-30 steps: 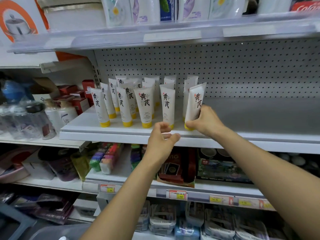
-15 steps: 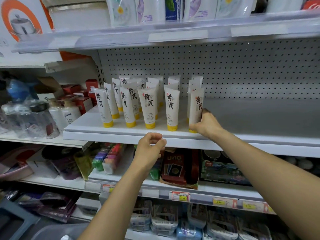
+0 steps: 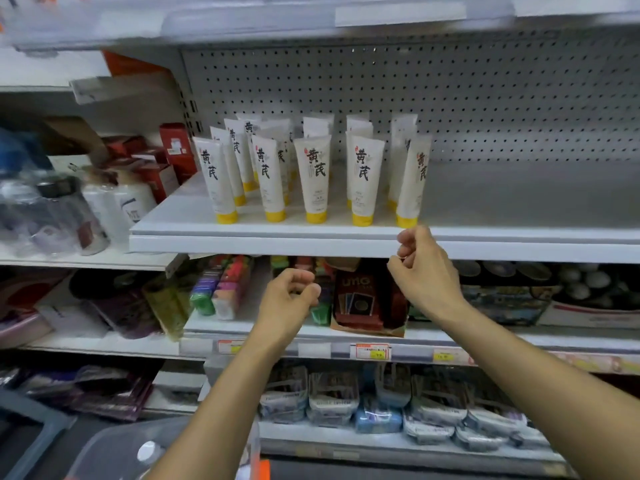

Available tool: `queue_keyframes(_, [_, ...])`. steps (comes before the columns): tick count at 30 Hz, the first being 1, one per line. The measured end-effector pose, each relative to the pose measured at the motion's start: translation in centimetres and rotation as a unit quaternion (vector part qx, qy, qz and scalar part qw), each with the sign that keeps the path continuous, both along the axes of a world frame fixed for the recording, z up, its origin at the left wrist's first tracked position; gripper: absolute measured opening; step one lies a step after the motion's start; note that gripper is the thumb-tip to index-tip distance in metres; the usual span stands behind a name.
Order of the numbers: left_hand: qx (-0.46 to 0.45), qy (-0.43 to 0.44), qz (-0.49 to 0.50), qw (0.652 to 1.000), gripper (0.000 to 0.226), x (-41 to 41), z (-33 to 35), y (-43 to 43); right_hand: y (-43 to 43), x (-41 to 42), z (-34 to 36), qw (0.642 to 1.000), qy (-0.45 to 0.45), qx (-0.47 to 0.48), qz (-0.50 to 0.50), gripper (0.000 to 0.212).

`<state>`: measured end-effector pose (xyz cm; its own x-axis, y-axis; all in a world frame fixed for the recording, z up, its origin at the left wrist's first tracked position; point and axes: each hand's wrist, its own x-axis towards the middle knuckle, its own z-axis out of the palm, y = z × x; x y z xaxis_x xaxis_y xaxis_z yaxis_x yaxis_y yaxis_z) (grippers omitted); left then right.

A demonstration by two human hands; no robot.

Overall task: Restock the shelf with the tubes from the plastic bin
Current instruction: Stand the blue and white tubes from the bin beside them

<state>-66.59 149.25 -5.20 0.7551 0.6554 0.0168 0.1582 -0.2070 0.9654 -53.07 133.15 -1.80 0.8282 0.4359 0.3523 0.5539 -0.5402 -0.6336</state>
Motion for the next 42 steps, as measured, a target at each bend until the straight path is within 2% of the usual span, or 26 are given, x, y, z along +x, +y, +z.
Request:
queue_keyframes(3, [0.011,0.014,-0.002,1.000,0.010,-3.0,-1.1,1.8,2.9,-4.3,-1.4,0.988,-0.018,-0.122,0.089,0.027])
queue_keyframes(6, [0.021,0.035,0.000,0.999,0.008,-6.7,-2.4,4.4,6.8,-8.7,-2.6,0.970,-0.024,-0.193,0.149,0.033])
queue_keyframes(9, [0.014,0.062,0.019,0.998,0.007,-11.1,-4.3,7.8,10.6,-12.3,-4.4,0.954,-0.006,-0.233,0.188,0.034])
queue_keyframes(13, [-0.016,0.100,0.044,0.994,0.011,-17.2,-8.4,12.2,14.9,-16.4,-8.7,0.929,0.062,-0.279,0.235,0.026])
queue_keyframes(20, [-0.028,0.246,0.014,0.969,0.017,-26.3,-18.2,17.5,18.9,-21.9,-18.5,0.860,0.158,-0.376,0.306,0.026])
queue_keyframes(24, [-0.084,0.273,0.073,0.955,0.025,-28.0,-24.0,18.1,21.7,-23.2,-23.4,0.816,0.205,-0.428,0.331,0.028])
queue_keyframes(28, [-0.166,0.323,0.087,0.928,0.011,-28.0,-30.9,17.0,23.8,-24.3,-28.6,0.782,0.236,-0.463,0.345,0.030])
queue_keyframes(30, [-0.171,0.357,0.089,0.914,0.021,-27.6,-34.2,16.6,24.8,-24.6,-31.6,0.763,0.254,-0.482,0.349,0.033])
queue_keyframes(34, [-0.123,0.405,0.086,0.902,0.057,-26.8,-40.6,16.7,26.3,-25.6,-39.1,0.759,0.274,-0.495,0.322,0.047])
queue_keyframes(37, [-0.027,0.460,0.064,0.885,0.063,-26.9,-43.8,16.7,26.8,-26.8,-44.1,0.765,0.264,-0.499,0.310,0.052])
queue_keyframes(42, [0.100,0.545,-0.013,0.832,0.069,-26.9,-47.6,16.8,27.6,-28.0,-49.5,0.762,0.201,-0.511,0.342,0.061])
